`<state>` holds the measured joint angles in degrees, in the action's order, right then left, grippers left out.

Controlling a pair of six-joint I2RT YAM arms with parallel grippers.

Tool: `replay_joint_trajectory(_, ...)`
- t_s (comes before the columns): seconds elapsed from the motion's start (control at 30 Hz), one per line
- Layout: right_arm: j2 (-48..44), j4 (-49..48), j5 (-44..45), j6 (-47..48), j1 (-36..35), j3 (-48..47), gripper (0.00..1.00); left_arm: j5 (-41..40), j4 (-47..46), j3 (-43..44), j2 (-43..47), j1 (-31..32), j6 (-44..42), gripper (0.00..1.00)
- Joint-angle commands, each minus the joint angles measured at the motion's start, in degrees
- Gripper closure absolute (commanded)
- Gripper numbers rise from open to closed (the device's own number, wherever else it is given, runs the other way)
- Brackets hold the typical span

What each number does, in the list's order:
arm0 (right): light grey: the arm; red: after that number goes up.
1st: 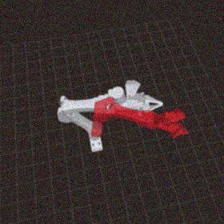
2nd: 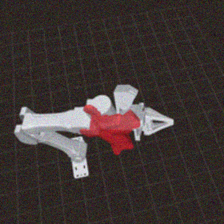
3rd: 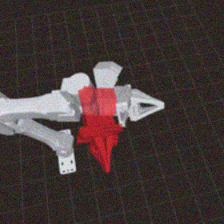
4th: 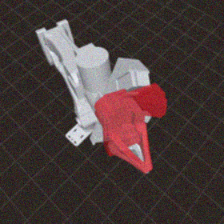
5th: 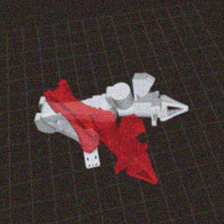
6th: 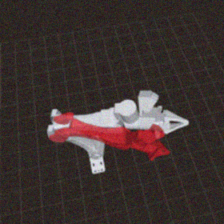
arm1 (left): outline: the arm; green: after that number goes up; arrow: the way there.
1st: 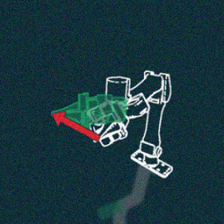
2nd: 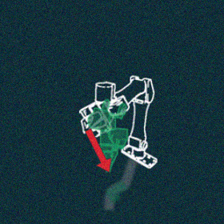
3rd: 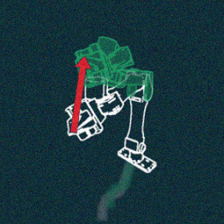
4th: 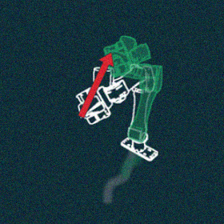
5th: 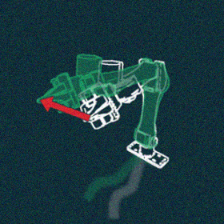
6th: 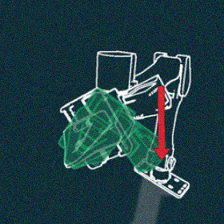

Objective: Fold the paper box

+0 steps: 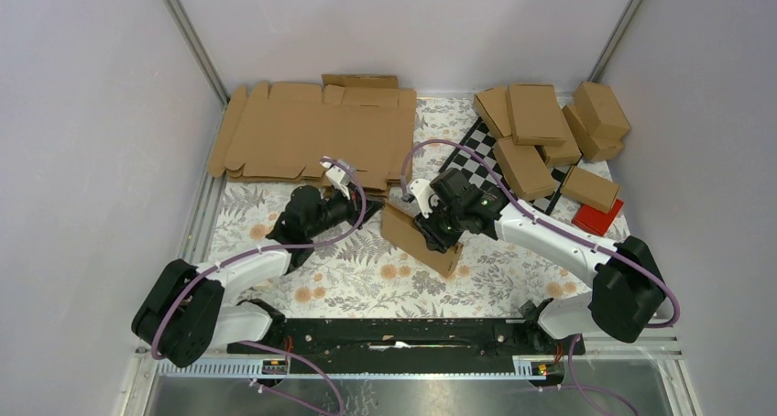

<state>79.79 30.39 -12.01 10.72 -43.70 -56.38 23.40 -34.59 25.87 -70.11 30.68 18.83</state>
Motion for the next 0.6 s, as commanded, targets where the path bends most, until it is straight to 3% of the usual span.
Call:
replay_joint_trajectory(0.0,0.53,-0.20,0.54,0.88,0.28,-0.84,0.70,1.45,-2.76,-3.00,0.12,-0.01,1.38,1.00)
replay_joint_trajectory(0.23,0.68,-0.15,0.11,0.75,0.28,-1.06,0.70,2.22,-12.77,-6.52,-3.24,-0.01,4.88,1.00)
replay_joint_trajectory(0.57,0.14,-0.12,0.03,0.81,0.27,-0.86,0.70,0.60,-9.45,-4.47,-5.31,0.24,2.94,1.00)
